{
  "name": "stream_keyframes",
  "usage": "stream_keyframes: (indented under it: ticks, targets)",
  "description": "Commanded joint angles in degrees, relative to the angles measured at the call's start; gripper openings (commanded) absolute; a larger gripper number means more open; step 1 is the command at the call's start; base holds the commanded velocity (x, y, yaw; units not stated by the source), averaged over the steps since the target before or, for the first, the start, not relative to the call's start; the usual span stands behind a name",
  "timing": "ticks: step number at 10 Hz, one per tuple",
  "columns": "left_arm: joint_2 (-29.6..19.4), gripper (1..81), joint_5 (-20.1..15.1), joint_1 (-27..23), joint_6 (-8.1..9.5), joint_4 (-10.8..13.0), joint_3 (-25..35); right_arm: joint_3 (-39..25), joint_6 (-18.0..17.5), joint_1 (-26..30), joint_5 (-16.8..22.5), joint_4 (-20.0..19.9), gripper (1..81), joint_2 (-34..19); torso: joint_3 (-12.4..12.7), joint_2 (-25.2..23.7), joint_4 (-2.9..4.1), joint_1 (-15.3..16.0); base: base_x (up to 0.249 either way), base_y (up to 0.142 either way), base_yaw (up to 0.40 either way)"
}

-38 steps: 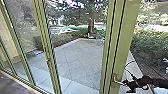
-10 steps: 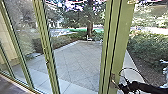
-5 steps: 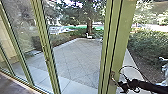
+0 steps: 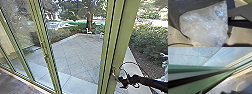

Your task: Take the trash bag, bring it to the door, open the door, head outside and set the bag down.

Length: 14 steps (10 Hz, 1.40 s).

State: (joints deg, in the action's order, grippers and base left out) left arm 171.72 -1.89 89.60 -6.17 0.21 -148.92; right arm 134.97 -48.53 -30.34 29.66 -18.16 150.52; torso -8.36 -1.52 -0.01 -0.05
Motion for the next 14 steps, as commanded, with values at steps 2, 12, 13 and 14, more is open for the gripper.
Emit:
stream_keyframes:
  ticks: [2, 12, 13, 14]
  targets:
    - [-0.2, 1.0, -4.2, -1.0, -0.16, -0.3, 0.4, -0.4, -0.4, -2.8, 4.3, 6.8, 81.1, 6.5, 0.0, 0.0, 0.0, 0.1, 0.0, 0.0, 0.0]
    - [-0.8, 1.0, -4.4, 0.5, -0.77, -0.3, 0.4, 3.4, 2.9, 4.6, 0.1, 6.9, 81.1, 7.2, -0.2, 0.0, 0.0, 0.1, 0.0, 0.0, 0.0]
    - [-0.7, 1.0, -4.4, 0.6, -0.77, -0.4, 0.4, 3.4, 2.9, 5.0, 0.1, 6.9, 81.1, 7.1, -0.2, 0.0, 0.0, 0.1, 0.0, 0.0, 0.0]
    - [-0.8, 1.0, -4.4, 0.6, -0.77, -0.4, 0.4, 3.4, 2.9, 5.2, 0.1, 6.9, 81.1, 6.8, -0.2, 0.0, 0.0, 0.1, 0.0, 0.0, 0.0]
